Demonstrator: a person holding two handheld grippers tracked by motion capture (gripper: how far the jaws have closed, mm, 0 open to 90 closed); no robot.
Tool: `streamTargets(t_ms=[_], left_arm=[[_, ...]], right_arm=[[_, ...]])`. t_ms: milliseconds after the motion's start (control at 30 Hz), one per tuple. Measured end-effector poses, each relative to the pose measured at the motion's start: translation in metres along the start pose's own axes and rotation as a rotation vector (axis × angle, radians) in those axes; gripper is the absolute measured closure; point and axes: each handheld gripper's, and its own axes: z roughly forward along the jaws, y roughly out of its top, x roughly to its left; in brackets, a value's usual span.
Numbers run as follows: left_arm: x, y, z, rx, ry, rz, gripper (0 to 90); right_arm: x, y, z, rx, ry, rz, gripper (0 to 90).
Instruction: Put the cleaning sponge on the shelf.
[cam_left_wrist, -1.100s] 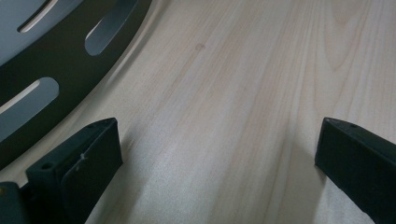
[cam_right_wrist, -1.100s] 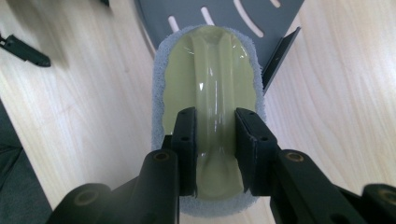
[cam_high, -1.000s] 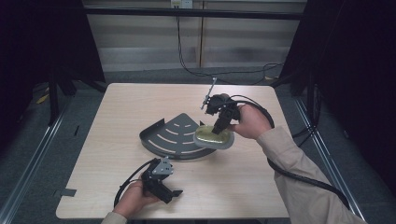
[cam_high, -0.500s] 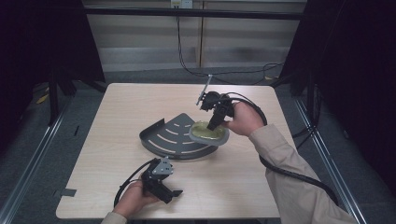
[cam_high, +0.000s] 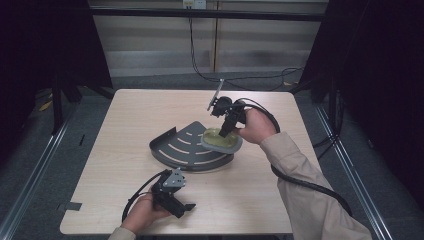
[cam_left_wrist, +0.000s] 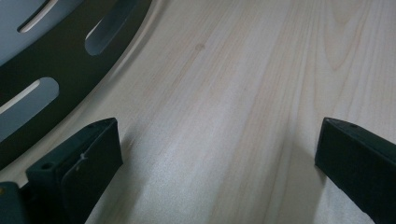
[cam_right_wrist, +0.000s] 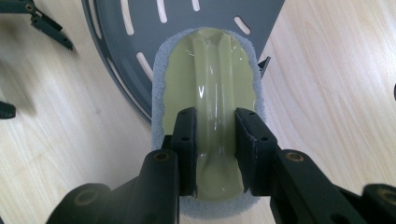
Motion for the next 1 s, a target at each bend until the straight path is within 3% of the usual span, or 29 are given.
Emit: streamTargets(t_ms=[233, 633, 1000], left_arm=[[0.000, 0.000, 0.000, 0.000, 0.000, 0.000, 0.0], [0.000, 0.000, 0.000, 0.000, 0.000, -0.001, 0.0], [0.000, 0.000, 0.000, -0.001, 0.000, -0.001, 0.0]], right_arm=[[-0.005, 0.005, 0.005, 0.002, 0.003, 0.030, 70.5], [-0.009, 0.010, 0.016, 0.010, -0.005, 0.039, 70.4], [-0.013, 0.013, 0.028, -0.015, -0.003, 0.056, 70.4]])
